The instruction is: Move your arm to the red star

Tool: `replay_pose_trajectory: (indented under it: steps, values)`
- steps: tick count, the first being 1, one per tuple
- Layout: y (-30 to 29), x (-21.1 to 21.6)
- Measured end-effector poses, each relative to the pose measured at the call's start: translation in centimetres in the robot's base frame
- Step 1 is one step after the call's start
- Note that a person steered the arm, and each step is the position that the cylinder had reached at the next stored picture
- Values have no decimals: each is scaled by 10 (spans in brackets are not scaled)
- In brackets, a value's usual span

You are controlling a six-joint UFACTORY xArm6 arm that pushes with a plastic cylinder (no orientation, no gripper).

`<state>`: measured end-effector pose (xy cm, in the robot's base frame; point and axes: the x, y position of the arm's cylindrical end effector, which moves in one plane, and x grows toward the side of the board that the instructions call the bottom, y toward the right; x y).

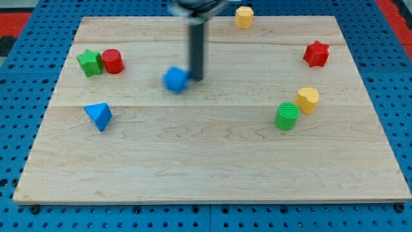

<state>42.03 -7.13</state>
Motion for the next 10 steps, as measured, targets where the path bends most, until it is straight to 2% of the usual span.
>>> replay_pose_trajectory:
  steps: [1, 2, 3, 4, 5, 6, 7, 8, 9, 10]
  values:
    - [4, 107]
    - [-63, -4]
    - [-169, 12]
    - [-12, 1]
    - [89, -101]
    - [65, -168]
    - [-19, -119]
    - [83, 2]
    - [181, -58]
    - [277, -95]
